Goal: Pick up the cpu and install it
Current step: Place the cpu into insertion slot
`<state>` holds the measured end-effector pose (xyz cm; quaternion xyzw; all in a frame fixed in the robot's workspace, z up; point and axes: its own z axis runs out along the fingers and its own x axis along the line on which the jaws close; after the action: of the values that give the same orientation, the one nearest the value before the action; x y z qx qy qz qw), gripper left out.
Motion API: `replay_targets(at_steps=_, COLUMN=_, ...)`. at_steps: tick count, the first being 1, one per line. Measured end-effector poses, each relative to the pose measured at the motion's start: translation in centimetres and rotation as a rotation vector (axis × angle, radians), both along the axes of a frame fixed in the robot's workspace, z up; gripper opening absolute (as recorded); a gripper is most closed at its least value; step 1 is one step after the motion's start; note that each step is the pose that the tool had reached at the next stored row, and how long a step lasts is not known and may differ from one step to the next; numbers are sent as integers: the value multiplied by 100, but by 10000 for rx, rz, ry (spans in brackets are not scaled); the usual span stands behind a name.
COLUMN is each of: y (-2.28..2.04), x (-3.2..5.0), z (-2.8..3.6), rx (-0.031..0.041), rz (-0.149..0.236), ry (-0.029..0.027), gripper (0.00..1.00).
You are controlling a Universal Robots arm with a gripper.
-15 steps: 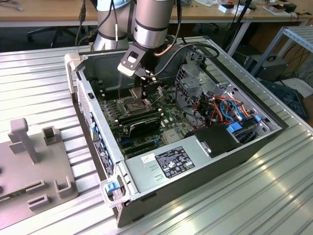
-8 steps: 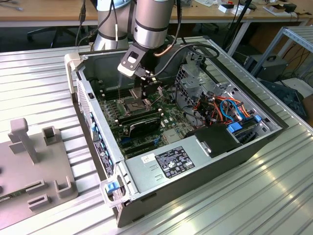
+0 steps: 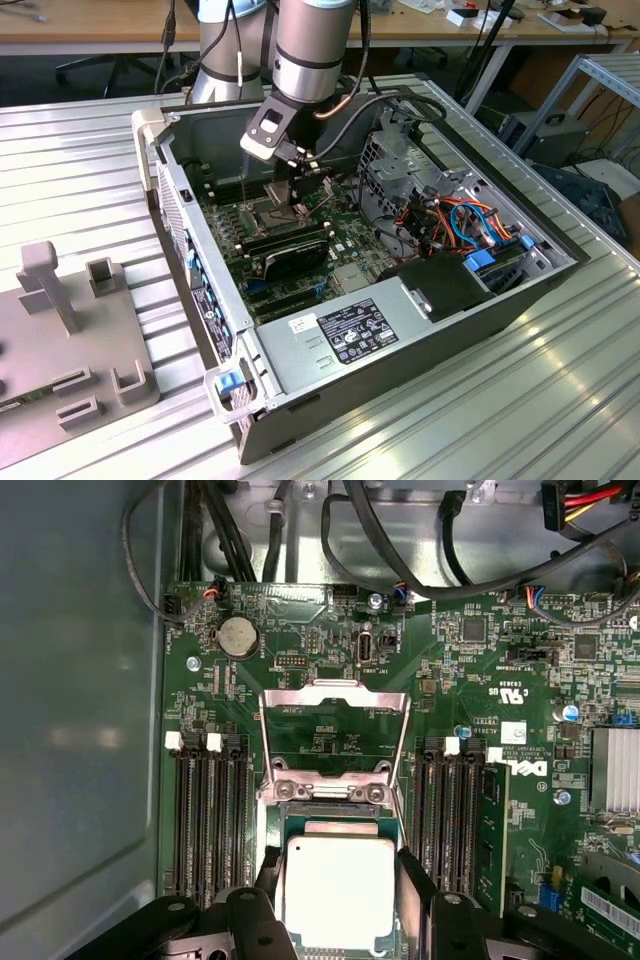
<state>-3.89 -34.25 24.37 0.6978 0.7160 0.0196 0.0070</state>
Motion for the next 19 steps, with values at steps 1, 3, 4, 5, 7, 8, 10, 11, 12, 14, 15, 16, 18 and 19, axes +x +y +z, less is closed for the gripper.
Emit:
replay_targets(at_steps=1, y=1, x=0, z=-27, rx=1, rz=0, ry=0, gripper=54)
replay_targets(at_steps=3, y=3, x=0, z=-66, rx=0, rz=-1, ry=0, gripper=54)
replay_targets(at_steps=4, y=5, x=0, z=-78, rx=1, rz=-2, ry=0, gripper=54)
replay_targets(at_steps=5, y=8, x=-1, z=-87, rx=1, rz=-2, ry=0, gripper=54)
replay_targets(at_steps=7, y=16, x=-2, z=-107, rx=0, rz=-1, ry=-1, gripper=54)
replay_targets(at_steps=8, y=18, x=-3, z=-116, rx=0, rz=-1, ry=0, gripper=54)
replay_targets(at_steps=10, y=25, x=-6, z=-147, rx=0, rz=-1, ry=0, gripper=54)
replay_targets(at_steps=11, y=26, x=-8, z=-158, rx=0, rz=-1, ry=0, gripper=54)
replay_targets(at_steps=12, y=26, x=-10, z=-166, rx=0, rz=-1, ry=1, gripper=54)
replay_targets(at_steps=14, y=27, x=-18, z=-198, rx=1, rz=0, ry=0, gripper=54)
replay_targets(at_steps=15, y=27, x=-24, z=-213, rx=0, rz=-1, ry=0, gripper=54)
replay_targets(at_steps=16, y=27, x=-36, z=-229, rx=-1, rz=-1, ry=1, gripper=54)
replay_targets(at_steps=18, y=27, x=-42, z=-238, rx=0, rz=0, ry=1, gripper=54)
replay_targets(at_steps=19, y=27, x=-43, z=-248, rx=0, rz=2, ry=1, gripper=54)
